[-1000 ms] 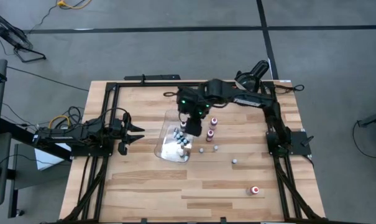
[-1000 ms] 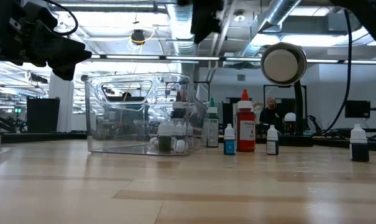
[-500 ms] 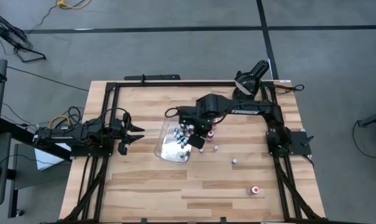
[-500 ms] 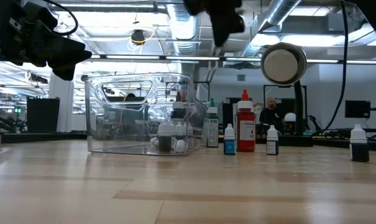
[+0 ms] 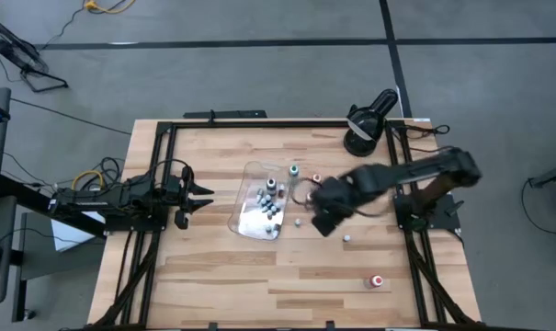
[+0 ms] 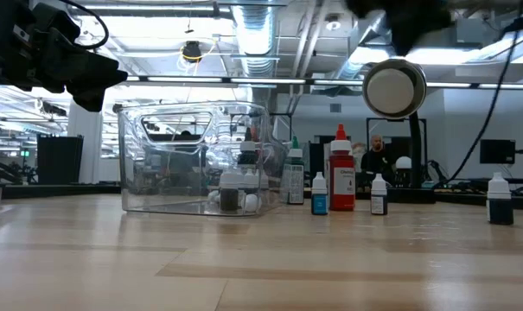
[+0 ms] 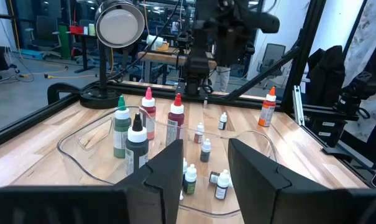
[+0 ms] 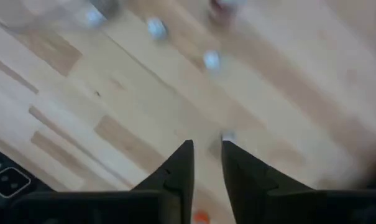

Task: Pick & Place food coloring
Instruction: Put the large orange food coloring bottle into the transparent bin

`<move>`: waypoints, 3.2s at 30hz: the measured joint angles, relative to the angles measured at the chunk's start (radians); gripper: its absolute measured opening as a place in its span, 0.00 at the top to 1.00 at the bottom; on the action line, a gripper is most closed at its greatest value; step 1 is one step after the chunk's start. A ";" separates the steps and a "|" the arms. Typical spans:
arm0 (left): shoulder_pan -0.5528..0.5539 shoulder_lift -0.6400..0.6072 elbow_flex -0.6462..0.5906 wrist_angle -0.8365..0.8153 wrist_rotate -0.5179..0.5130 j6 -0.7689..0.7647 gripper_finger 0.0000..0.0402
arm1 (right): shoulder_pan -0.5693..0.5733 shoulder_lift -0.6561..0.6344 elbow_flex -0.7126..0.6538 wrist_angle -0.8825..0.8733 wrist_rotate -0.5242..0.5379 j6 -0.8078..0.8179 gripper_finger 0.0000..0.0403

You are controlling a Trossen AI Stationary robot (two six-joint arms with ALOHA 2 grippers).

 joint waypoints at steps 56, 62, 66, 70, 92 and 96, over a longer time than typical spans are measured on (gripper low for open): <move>0.000 0.000 0.000 0.000 0.001 0.000 0.71 | 0.633 0.092 -0.416 0.373 -0.187 1.025 0.37; 0.000 0.000 0.000 0.000 0.001 0.000 0.71 | 0.626 0.091 -0.427 0.375 -0.187 1.018 0.52; 0.000 0.000 0.000 0.000 0.001 0.000 0.71 | 0.617 0.090 -0.427 0.374 -0.184 1.007 0.67; 0.000 0.000 0.000 0.000 0.001 0.000 0.71 | 0.594 0.090 -0.427 0.374 -0.187 0.960 0.68; 0.000 0.000 0.000 0.000 0.001 0.000 0.71 | 0.178 -0.192 -0.428 0.367 -0.069 0.412 0.69; 0.000 0.000 0.000 0.000 0.001 0.000 0.71 | 0.067 -0.213 -0.428 0.470 -0.066 0.221 0.69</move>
